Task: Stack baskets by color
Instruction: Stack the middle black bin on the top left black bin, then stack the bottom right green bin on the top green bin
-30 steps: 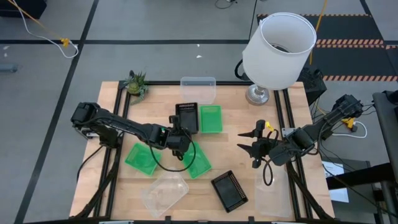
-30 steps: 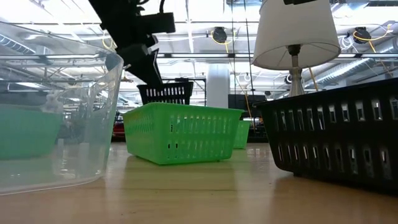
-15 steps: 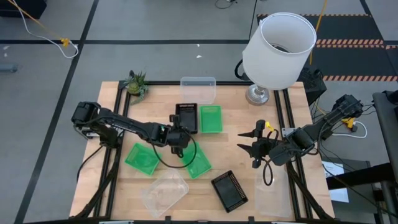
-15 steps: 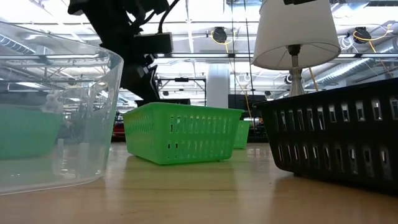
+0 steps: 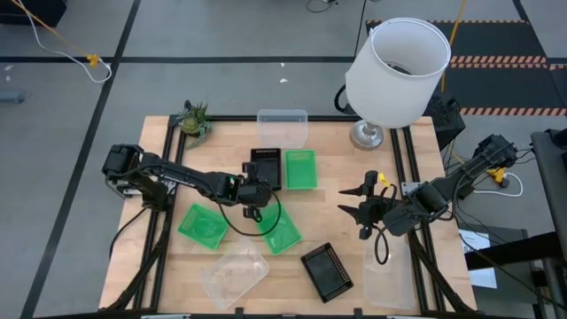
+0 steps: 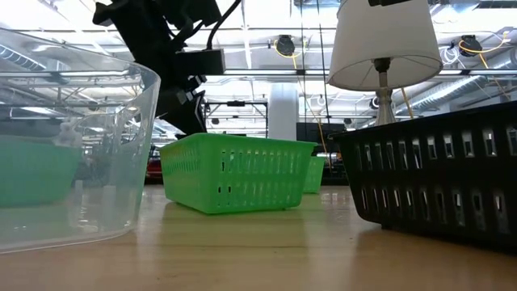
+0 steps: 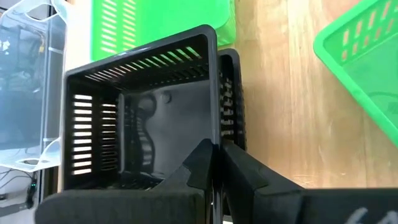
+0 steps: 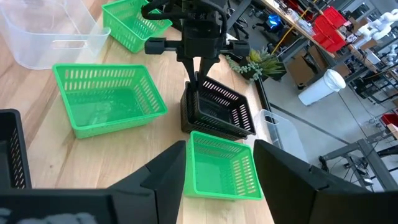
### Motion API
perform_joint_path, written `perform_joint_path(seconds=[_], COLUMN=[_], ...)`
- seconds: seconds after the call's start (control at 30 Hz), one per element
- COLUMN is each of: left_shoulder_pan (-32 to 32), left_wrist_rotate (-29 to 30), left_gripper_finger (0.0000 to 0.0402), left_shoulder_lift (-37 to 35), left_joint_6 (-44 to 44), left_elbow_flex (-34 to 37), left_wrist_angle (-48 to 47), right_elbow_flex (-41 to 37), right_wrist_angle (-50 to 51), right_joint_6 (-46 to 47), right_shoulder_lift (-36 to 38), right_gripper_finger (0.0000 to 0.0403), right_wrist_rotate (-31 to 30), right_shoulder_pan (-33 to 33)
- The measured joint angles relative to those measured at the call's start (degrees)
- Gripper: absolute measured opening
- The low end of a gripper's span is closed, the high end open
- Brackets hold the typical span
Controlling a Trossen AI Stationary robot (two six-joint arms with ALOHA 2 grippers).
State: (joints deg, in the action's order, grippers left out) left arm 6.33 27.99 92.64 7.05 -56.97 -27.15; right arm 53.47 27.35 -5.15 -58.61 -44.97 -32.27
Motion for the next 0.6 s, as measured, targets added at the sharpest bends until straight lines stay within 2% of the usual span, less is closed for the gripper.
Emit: perform_joint_path(seconds=[0.2,0.43,0.6], left_shoulder_pan=[0.02,0.02,0.41], left_wrist_rotate=[-0.02,0.83,1.01], left_gripper_finger=[0.0044,0.0132,0.0174], left_shoulder_lift=[0.0,0.0,0.0], left_joint_6=[-0.25,-2.31,-2.49], left_elbow_flex=[0.0,0.0,-0.53], left_wrist_angle=[0.01,0.59,0.32], right_elbow_flex=[0.0,0.01,0.07], right_wrist_angle=[-0.07,-4.43,-10.55], right_joint_6=[3.75,4.98,3.92], right_shoulder_lift=[0.0,-0.92,-5.14], right_gripper_finger=[0.0183,0.0183,0.0183], right_wrist_rotate=[0.22,5.94,13.74], right_shoulder_pan=[0.0,0.93,4.04])
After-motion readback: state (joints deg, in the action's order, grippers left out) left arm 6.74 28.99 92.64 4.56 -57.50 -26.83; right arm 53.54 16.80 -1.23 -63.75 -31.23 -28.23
